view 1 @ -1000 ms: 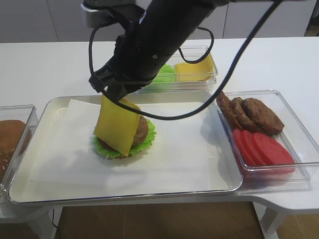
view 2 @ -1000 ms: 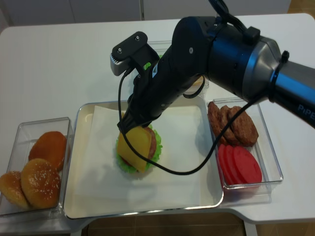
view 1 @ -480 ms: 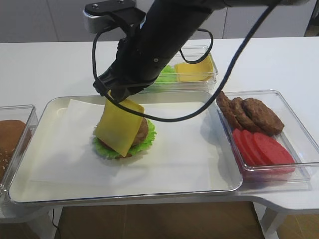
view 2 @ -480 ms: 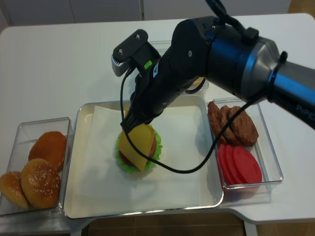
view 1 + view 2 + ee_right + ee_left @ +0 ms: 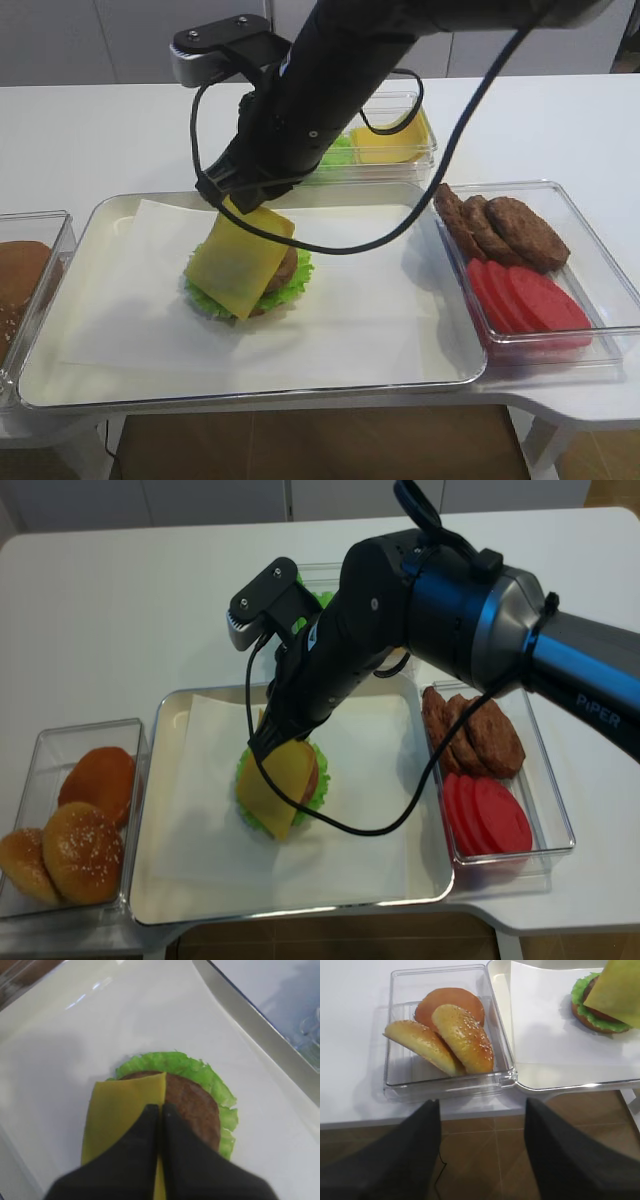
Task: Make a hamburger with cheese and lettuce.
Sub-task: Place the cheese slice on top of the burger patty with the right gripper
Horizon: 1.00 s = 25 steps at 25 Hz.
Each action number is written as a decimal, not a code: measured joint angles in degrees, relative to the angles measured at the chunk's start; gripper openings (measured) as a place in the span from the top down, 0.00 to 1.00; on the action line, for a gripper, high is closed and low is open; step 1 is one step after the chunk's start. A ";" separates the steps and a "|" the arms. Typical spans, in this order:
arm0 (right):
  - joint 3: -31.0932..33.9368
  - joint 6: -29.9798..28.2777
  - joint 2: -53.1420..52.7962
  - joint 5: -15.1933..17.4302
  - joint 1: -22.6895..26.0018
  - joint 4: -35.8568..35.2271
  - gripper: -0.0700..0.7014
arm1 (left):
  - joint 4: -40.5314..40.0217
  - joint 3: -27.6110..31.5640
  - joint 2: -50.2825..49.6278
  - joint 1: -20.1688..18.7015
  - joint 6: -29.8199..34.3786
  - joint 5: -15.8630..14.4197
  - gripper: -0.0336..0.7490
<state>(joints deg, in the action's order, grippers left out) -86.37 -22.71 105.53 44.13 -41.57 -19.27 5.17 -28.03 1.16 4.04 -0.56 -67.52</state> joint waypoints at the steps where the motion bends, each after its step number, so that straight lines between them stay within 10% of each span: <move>1: 0.00 0.00 0.12 0.00 0.00 0.19 0.91 | 0.00 0.00 0.00 0.00 0.00 0.00 0.44; 25: 0.00 -0.12 3.15 -2.99 0.00 3.59 0.91 | 0.00 0.00 0.00 0.00 0.00 0.00 0.44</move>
<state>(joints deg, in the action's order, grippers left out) -86.37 -22.83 108.68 41.14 -41.57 -15.68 5.17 -28.03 1.16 4.04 -0.56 -67.52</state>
